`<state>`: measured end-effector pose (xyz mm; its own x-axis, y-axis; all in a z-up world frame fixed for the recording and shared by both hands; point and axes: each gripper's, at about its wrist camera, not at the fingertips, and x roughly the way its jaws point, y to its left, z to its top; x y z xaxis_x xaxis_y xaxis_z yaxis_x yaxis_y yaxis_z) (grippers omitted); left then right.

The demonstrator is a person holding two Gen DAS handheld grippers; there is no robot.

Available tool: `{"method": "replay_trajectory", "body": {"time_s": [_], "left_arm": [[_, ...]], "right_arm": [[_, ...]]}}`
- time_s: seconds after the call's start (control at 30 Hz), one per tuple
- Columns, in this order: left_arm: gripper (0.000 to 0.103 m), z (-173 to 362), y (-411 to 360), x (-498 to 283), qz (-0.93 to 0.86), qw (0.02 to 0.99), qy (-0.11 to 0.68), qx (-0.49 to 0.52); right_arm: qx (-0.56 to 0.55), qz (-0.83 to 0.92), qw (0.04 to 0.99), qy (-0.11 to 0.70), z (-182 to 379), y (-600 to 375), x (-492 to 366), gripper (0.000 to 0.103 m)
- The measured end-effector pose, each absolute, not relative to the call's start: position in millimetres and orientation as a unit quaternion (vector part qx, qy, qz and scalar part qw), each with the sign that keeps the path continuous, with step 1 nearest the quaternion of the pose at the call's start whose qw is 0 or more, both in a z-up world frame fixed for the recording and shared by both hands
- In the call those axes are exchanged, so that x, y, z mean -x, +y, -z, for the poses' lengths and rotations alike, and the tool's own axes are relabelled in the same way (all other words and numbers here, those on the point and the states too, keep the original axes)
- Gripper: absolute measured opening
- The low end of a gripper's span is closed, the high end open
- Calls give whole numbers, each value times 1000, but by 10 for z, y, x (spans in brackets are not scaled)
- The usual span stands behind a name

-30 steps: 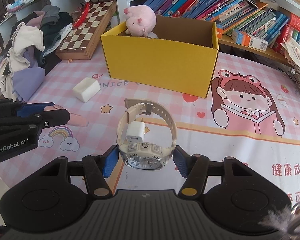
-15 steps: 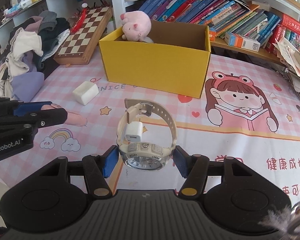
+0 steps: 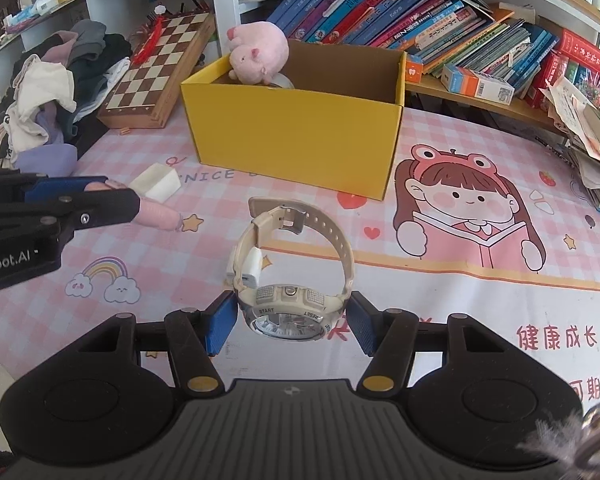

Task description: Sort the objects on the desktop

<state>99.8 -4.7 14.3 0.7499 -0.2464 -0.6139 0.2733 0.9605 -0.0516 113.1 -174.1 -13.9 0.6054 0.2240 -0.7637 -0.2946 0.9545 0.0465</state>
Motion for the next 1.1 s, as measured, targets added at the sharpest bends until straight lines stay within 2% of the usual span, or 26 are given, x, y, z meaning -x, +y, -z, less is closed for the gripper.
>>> {"method": "replay_trajectory", "body": {"time_s": [0.6, 0.83, 1.1], "left_arm": [[23, -572, -355, -1503, 144, 949, 280, -12], [23, -855, -446, -1851, 142, 958, 250, -15], [23, -1070, -469, -2331, 113, 969, 219, -34]], "right_arm": [[28, -184, 915, 359, -419, -2077, -1761, 58], [38, -206, 923, 321, -737, -2158, -2223, 58], [61, -220, 924, 307, -842, -2075, -2791, 58]]}}
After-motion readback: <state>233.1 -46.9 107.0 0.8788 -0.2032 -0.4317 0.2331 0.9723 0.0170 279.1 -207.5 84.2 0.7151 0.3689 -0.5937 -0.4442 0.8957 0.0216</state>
